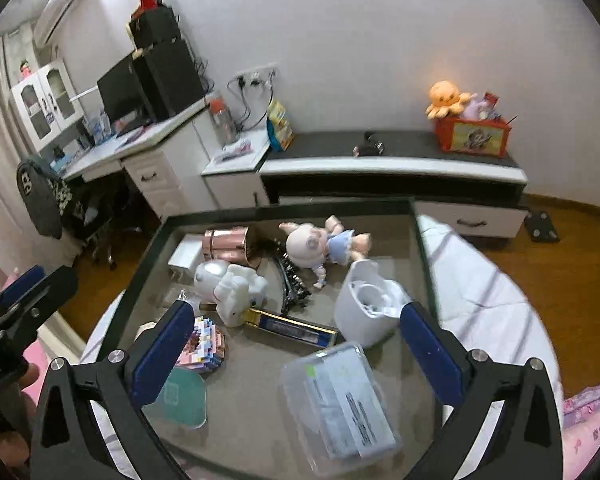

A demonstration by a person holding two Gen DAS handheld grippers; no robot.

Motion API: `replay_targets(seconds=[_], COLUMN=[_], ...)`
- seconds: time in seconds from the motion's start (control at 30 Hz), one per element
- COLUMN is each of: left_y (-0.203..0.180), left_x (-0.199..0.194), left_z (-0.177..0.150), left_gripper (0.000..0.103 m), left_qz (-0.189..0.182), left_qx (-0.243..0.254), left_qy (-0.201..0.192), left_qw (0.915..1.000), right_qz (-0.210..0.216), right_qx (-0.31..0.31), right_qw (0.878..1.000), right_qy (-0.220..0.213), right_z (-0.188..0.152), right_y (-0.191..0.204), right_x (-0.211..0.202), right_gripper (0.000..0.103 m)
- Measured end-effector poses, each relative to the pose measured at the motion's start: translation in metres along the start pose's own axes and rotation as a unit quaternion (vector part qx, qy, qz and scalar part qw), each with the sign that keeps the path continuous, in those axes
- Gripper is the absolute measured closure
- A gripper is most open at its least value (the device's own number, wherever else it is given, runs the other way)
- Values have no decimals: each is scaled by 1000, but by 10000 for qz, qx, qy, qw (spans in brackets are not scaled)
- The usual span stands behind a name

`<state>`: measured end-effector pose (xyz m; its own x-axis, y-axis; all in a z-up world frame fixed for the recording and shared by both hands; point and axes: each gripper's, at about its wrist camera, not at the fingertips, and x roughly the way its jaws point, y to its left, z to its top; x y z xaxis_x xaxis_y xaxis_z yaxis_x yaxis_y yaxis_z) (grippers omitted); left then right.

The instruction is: Organize rigid objects

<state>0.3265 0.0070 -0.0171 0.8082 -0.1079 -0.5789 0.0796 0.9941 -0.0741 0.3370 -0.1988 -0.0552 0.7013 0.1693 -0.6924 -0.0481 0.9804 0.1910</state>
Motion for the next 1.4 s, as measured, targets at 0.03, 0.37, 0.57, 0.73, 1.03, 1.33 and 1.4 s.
replay_targets(seconds=[0.03, 0.37, 0.57, 0.73, 1.03, 1.33, 1.4], left_y=[0, -15, -26, -41, -48, -36, -35], left_x=[-8, -106, -167, -207, -235, -245, -245], left_z=[0, -21, -45, -67, -100, -103, -103], left_gripper=[0, 0, 0, 0, 0, 0, 0], left_qz=[14, 157, 129, 124, 163, 276, 264], left_qx=[4, 185, 224, 307, 345, 147, 134], left_qy=[-47, -564, -844, -863, -654, -739, -741], left_qw=[10000, 9981, 9961, 9957, 9971, 9968, 9968], right_qz=[-9, -291, -356, -377, -544, -551, -544], right_qx=[5, -141, -290, -362, -387, -445, -471], right_qw=[10000, 9953, 9907, 9886, 9859, 9860, 9859], right_qy=[-40, -916, -1277, -1411, -1535, -1510, -1511], right_z=[1, -31, -64, -93, -129, -137, -138], right_y=[2, 10, 17, 21, 23, 29, 31], right_x=[-5, -120, -188, -226, -255, -258, -258], right_gripper=[0, 0, 0, 0, 0, 0, 0])
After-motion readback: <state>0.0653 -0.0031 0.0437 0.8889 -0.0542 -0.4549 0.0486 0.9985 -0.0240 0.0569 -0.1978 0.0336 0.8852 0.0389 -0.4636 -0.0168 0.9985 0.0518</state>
